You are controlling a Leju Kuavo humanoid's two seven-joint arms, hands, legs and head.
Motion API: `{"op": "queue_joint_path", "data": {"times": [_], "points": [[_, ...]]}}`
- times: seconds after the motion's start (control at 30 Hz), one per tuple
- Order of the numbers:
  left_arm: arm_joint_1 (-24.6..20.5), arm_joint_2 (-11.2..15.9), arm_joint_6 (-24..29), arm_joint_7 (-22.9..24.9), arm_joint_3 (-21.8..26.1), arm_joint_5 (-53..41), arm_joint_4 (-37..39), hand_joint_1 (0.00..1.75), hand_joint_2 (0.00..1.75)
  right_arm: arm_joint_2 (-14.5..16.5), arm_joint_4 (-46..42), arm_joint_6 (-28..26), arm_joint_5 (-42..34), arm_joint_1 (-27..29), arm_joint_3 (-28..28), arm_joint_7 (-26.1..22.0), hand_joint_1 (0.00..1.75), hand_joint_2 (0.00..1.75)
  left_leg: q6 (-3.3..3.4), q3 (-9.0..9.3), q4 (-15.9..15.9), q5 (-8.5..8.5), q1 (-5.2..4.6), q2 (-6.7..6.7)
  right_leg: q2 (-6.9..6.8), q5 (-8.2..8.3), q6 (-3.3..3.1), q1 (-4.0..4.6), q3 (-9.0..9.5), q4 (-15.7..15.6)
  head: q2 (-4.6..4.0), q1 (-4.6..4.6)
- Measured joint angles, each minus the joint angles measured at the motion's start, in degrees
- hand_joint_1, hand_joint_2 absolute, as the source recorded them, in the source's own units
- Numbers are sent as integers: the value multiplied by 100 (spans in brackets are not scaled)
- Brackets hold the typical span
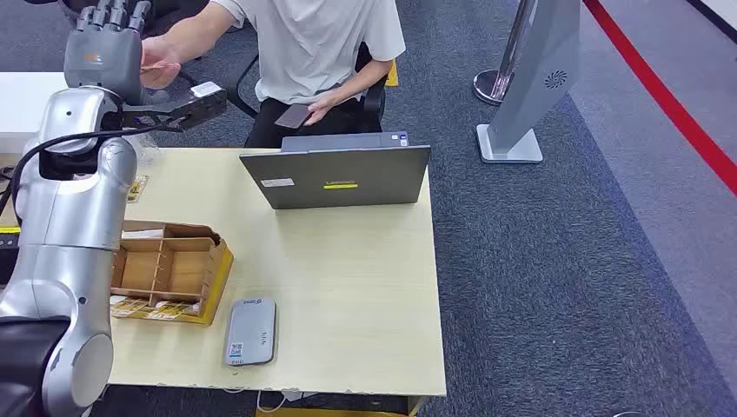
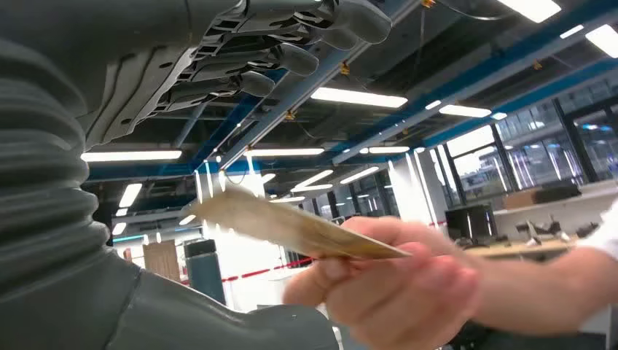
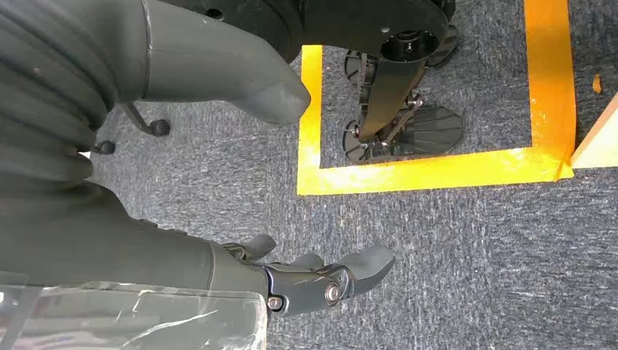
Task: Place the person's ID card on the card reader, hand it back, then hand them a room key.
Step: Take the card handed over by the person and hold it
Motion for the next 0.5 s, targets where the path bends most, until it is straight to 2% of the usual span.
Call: {"op": "queue_joint_path", "data": {"times": [0.2,0.33,0.5], "points": [[-22,-36,61,14,-61,76,208,1,175,0,-3,-1,13,28,-3,0,0,175,0,-1,-2,0,0,-1,-1,0,0,0,-2,0,0,2],[-22,-60,85,13,-85,105,300,175,175,0,-7,-17,44,42,-10,9,0,175,0,-1,-2,1,0,-1,-2,0,0,0,0,0,0,2],[-17,-70,243,-57,-89,203,342,175,175,0,-9,-19,122,52,-10,24,0,175,0,-3,-2,1,0,-2,-3,0,0,0,0,0,0,2]]}}
